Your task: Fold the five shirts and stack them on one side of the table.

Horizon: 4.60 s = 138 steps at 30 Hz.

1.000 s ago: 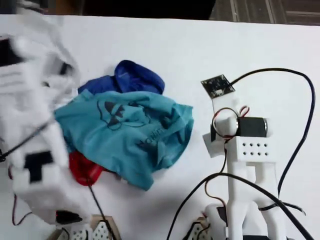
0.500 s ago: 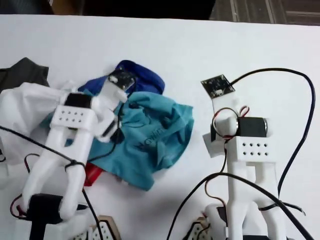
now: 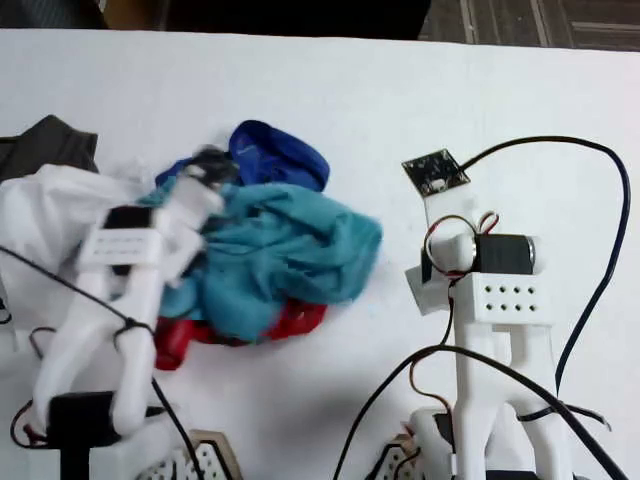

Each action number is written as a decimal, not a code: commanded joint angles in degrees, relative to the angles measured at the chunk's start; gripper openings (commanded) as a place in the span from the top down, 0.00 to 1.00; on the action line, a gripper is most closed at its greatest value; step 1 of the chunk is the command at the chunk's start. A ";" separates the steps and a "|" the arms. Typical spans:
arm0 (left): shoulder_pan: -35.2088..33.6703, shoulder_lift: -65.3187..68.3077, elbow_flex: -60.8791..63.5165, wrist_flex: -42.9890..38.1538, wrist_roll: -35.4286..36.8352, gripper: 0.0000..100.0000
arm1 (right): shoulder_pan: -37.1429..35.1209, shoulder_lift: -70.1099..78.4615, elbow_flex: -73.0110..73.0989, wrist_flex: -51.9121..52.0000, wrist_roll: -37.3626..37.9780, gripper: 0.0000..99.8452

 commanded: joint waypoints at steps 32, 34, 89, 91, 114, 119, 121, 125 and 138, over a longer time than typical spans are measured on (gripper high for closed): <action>-56.79 -2.37 -30.29 -29.54 4.48 0.97 | -0.13 0.40 -0.26 -3.30 0.18 0.81; -56.79 -2.64 -30.37 -30.42 2.37 0.97 | -0.13 0.40 -0.18 -3.21 0.18 0.81; -53.45 -2.73 14.11 -49.49 -10.81 0.72 | -18.77 22.20 -12.84 -17.80 -5.98 0.64; -53.45 -2.90 13.85 -47.91 -6.68 0.72 | -20.62 29.49 -19.25 -16.48 -6.33 0.64; -18.55 -2.37 -24.22 22.42 14.51 0.72 | -25.63 81.63 -74.73 -1.80 -6.86 0.88; -12.31 -2.37 -14.29 17.49 14.51 0.72 | -15.69 80.22 -83.78 6.64 -10.99 0.98; -10.11 -2.37 -10.86 14.86 14.59 0.72 | -11.12 78.46 -87.82 10.86 -10.99 0.98; -6.07 -2.37 -6.99 10.90 14.86 0.72 | -0.92 70.55 -86.77 11.91 -10.90 0.98; -17.14 -2.90 -18.15 12.75 18.20 0.72 | -15.52 44.79 -58.73 11.47 -4.66 0.96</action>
